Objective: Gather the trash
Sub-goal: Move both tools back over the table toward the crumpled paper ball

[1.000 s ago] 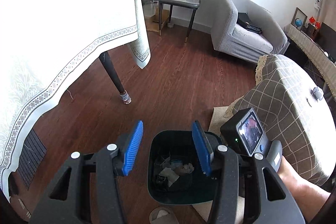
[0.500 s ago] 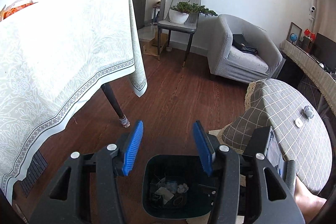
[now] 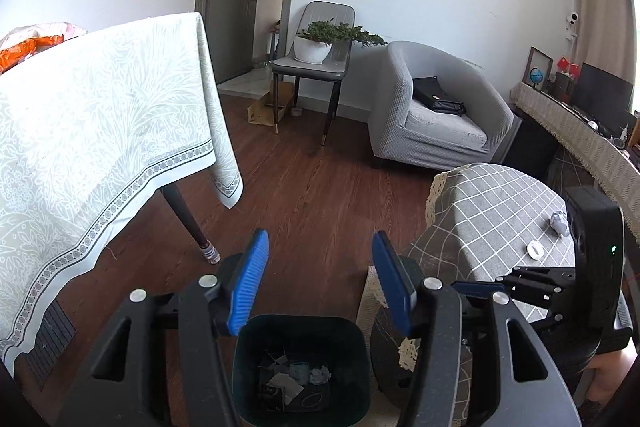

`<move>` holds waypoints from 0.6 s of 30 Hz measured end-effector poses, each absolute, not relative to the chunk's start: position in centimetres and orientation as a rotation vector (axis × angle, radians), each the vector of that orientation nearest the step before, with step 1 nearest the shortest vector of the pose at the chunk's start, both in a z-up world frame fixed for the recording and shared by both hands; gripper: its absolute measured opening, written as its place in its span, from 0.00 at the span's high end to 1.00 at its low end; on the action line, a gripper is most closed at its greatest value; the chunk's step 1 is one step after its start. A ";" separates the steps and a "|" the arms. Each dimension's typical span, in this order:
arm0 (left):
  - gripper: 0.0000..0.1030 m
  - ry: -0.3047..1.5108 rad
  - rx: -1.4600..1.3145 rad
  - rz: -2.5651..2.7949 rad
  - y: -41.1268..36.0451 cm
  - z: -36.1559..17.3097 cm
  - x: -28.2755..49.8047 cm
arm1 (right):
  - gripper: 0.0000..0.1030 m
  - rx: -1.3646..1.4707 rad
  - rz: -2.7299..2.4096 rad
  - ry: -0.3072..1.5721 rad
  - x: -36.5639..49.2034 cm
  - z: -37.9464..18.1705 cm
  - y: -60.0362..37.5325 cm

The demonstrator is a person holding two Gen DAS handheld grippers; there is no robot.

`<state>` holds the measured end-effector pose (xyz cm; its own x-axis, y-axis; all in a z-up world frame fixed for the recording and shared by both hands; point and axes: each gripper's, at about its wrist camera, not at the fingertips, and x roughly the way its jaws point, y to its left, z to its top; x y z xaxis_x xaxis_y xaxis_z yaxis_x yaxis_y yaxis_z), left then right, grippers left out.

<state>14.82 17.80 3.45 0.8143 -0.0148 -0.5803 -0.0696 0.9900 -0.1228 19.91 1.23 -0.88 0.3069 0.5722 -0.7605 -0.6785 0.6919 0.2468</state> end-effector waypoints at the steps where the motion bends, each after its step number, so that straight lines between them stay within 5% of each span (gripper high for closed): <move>1: 0.41 0.618 -0.135 0.020 17.1 3.5 15.0 | 0.49 -0.119 0.822 0.941 20.0 -0.6 0.6; 18: 0.29 0.649 -0.040 -0.119 5.4 2.5 18.0 | 0.44 -0.077 0.538 0.842 22.6 1.2 -13.3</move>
<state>17.99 5.39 2.53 0.7900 -0.1230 -0.6006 0.0978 0.9924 -0.0746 22.64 -13.30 1.23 0.5413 0.4226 -0.7269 -0.4818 0.8644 0.1437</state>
